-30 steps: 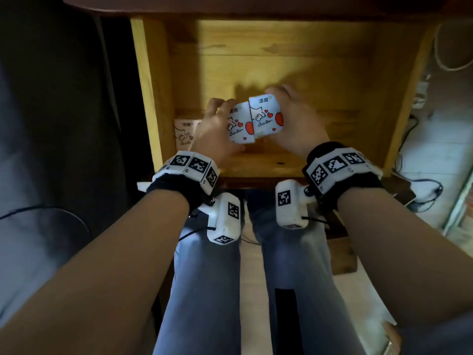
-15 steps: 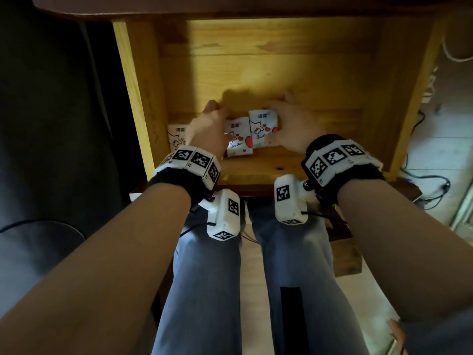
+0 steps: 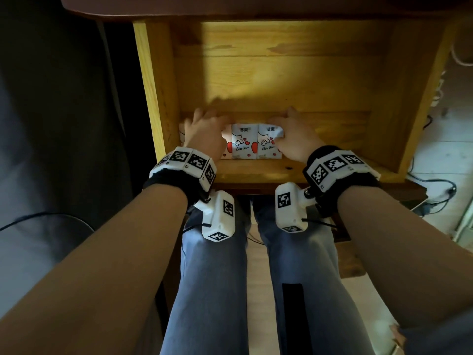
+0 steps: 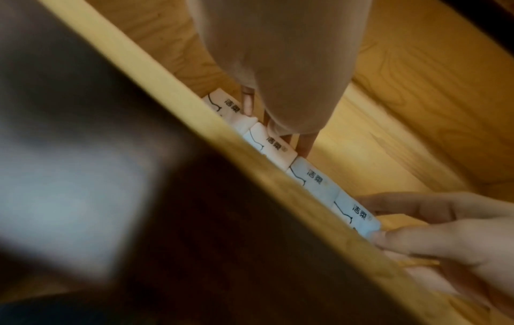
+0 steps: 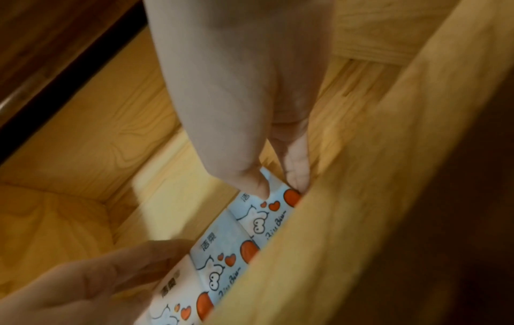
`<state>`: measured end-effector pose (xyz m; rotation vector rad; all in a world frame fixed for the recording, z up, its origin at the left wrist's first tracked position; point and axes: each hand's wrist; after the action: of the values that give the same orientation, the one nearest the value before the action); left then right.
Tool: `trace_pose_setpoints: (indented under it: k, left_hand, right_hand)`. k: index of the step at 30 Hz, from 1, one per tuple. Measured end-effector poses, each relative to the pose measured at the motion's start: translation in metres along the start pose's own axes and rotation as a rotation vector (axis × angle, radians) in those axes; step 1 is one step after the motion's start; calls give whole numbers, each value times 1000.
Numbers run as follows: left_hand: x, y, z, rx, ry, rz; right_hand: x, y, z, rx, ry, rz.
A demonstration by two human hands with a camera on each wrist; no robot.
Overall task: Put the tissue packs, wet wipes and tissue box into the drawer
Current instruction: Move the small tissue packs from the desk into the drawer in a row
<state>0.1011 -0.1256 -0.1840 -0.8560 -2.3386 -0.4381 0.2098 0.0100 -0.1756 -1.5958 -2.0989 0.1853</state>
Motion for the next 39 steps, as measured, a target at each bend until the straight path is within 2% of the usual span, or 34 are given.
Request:
trace_pose_setpoints:
  k: [4, 6, 9, 12, 18, 22, 26, 30, 33, 35, 39]
  left_hand:
    - [2, 2, -4, -5, -26, -34]
    - [3, 2, -11, 14, 3, -108]
    - [7, -2, -20, 120, 73, -200]
    - [6, -10, -24, 199, 12, -225]
    - [-4, -19, -24, 139, -44, -191]
    - [-2, -21, -28, 154, -48, -240]
    - [7, -21, -40, 184, 65, -393]
    - [14, -29, -54, 156, 360, -531]
    - [14, -40, -63, 230, 519, -594]
    - [12, -45, -69, 286, 526, -605]
    - [11, -51, -85, 281, 441, -662]
  right_hand:
    - [1, -1, -1, -12, -11, -37]
    - [0, -2, -4, -11, 24, -74]
    - [-5, -7, -10, 39, 83, -108]
    - [-15, -13, -13, 123, 52, -89]
    - [-29, -14, -8, 137, 25, -136]
    - [-31, -13, -7, 135, 31, -139]
    - [-30, -11, -12, 142, 68, -54]
    - [-32, -5, -25, 95, 227, 57]
    - [-34, 0, -35, 37, 284, 119]
    - [-35, 1, -41, 22, 292, 156]
    - [-33, -4, -55, 7, 300, 211]
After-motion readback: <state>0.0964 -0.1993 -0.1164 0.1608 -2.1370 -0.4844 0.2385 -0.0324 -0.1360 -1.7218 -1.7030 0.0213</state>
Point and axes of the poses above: each hand's wrist, its own z-axis towards the middle knuckle, its own x-axis out of the back of the hand, y = z × x, and after that the axes turned 9 degrees about z, right-handed
